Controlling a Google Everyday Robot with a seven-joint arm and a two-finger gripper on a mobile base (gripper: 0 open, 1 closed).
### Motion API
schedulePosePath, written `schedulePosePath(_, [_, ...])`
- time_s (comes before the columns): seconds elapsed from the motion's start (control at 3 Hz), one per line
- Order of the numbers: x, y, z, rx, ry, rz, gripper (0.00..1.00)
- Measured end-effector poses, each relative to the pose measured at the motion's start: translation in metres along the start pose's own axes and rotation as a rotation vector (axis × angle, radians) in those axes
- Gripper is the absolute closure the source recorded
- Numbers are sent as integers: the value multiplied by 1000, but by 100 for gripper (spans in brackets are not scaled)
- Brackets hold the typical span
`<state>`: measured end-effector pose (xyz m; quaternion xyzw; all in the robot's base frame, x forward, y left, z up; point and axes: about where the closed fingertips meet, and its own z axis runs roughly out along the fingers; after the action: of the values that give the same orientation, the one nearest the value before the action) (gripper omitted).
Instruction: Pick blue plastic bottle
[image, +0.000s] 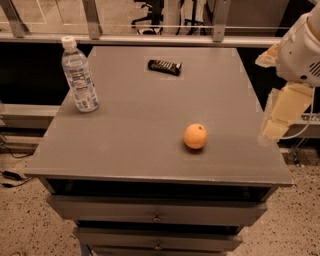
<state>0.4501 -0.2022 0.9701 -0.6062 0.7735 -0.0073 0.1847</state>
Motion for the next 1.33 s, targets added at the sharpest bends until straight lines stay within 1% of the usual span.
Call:
schedulePosePath(0.33, [-58,-10,43,-48,-199,1,0])
schedulePosePath(0.67, [-122,-15,69,-98,-402,4,0])
schedulePosePath(1.0, [-180,-11,77,-163,-585,21,0])
schedulePosePath(1.33, [-181,-11,77,-163,-585,21,0])
